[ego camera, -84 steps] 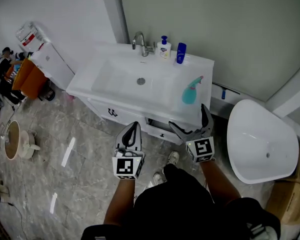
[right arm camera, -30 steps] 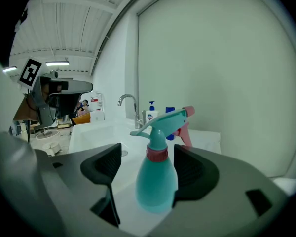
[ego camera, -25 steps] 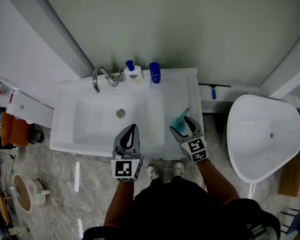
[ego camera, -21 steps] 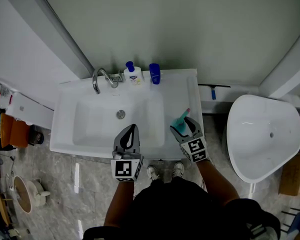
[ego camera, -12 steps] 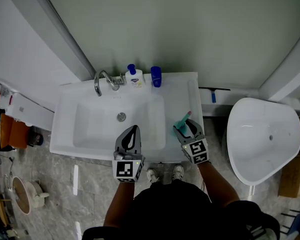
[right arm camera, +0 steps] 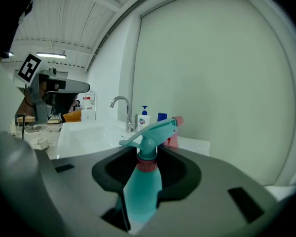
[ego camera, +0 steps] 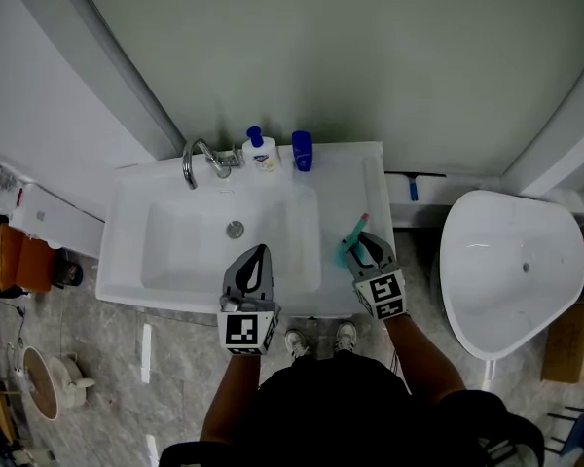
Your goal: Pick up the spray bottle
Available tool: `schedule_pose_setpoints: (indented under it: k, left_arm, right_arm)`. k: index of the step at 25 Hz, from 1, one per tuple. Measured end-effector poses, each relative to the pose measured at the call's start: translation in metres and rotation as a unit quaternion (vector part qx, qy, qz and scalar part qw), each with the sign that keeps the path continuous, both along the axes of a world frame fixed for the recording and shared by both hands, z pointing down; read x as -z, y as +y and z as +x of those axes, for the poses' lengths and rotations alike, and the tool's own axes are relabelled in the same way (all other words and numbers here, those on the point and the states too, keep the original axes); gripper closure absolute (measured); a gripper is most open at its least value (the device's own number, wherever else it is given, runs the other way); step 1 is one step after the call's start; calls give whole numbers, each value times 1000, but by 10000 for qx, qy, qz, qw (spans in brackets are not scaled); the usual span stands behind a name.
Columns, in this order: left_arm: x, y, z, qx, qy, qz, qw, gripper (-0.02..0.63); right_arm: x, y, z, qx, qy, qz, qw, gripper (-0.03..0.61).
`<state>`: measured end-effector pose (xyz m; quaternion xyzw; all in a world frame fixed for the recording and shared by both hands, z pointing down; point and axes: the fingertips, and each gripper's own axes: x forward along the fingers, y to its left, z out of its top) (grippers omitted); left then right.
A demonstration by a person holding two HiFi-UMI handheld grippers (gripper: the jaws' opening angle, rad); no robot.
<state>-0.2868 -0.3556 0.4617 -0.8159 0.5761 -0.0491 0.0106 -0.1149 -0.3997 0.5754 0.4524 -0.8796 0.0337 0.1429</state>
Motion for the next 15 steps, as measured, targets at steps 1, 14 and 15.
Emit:
schedule_pose_setpoints:
  k: [1,14,15]
  left_arm:
    - [1,0,1,-4,3,9,10000,617]
    - [3,-2,3,-35,34,67,10000,617]
    - [4,-3,3,-45,37,77,10000,617]
  right_arm:
    - [1,0,0,-3,-5,18,10000,448]
    - [43,1,2,34,-162,391,9991,449]
    - [48,1,2,33,-186,435,9989,449]
